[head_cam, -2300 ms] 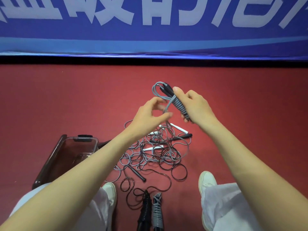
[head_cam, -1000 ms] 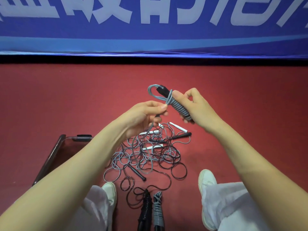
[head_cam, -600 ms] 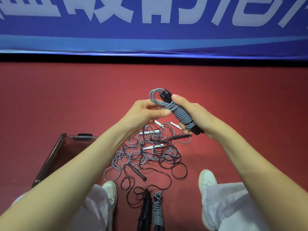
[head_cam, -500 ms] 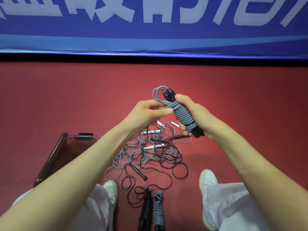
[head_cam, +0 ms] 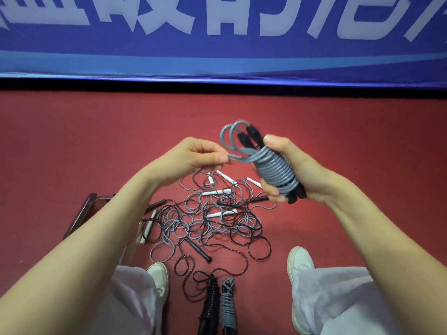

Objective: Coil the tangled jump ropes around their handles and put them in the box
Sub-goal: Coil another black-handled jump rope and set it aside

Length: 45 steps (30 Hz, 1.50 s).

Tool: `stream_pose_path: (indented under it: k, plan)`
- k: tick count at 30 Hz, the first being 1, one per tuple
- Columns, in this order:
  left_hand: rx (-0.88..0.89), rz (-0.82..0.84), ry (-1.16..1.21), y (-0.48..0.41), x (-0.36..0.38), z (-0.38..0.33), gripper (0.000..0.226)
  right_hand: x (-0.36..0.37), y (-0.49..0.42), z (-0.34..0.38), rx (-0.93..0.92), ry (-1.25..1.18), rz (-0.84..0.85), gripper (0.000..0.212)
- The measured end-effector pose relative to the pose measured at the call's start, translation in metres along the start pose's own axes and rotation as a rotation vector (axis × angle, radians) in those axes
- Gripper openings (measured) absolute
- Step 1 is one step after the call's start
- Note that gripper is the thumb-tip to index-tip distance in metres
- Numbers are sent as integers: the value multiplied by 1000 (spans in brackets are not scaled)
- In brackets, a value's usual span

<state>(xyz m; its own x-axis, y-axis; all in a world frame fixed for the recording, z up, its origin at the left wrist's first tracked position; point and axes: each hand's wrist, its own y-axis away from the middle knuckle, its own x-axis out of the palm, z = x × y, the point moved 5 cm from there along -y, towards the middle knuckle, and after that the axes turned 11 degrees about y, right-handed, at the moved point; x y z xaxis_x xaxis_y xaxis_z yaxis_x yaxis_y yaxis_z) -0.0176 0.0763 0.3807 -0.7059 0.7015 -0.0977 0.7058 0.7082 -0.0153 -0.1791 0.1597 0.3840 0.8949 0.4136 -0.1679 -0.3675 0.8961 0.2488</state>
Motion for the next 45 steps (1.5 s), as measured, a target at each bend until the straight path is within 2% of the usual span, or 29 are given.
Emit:
stream_pose_path:
  k: [3,6,9,11,13,15,19,22,27,30,32,39,45]
  plan:
    - [2,33,-76,-1,-1,-2,5,20,1,-17,176,145,170,56]
    - [-72,105,-262,-3,11,4,5,25,-2,-33,374,560,176,58]
    - [-20,7,-391,-4,30,7,10,12,-10,-34,460,1088,-69,60]
    - [12,-141,-289,-5,33,9,14,-4,-11,-26,475,1236,-340,68]
    - [34,-232,-77,-7,28,9,17,-20,-7,-16,428,1206,-603,69]
    - [62,-250,144,-7,27,5,13,-29,-3,-7,345,1127,-773,63]
    - [-19,-268,481,-8,29,7,15,-31,1,5,203,975,-881,61]
    - [-107,-241,625,-8,30,12,17,-33,0,5,84,799,-859,61]
    - [-76,-193,624,-7,35,14,28,-25,-7,2,-76,391,-652,58]
    - [20,-147,514,-5,38,6,24,-12,-12,-6,-38,175,-427,56]
    - [53,-188,476,-5,36,6,18,-4,-14,-9,-3,124,-359,56]
    - [111,-312,391,-4,33,9,8,-6,-15,-4,79,137,-481,65]
    - [134,-280,370,-1,37,13,11,-3,-16,-12,85,149,-545,72]
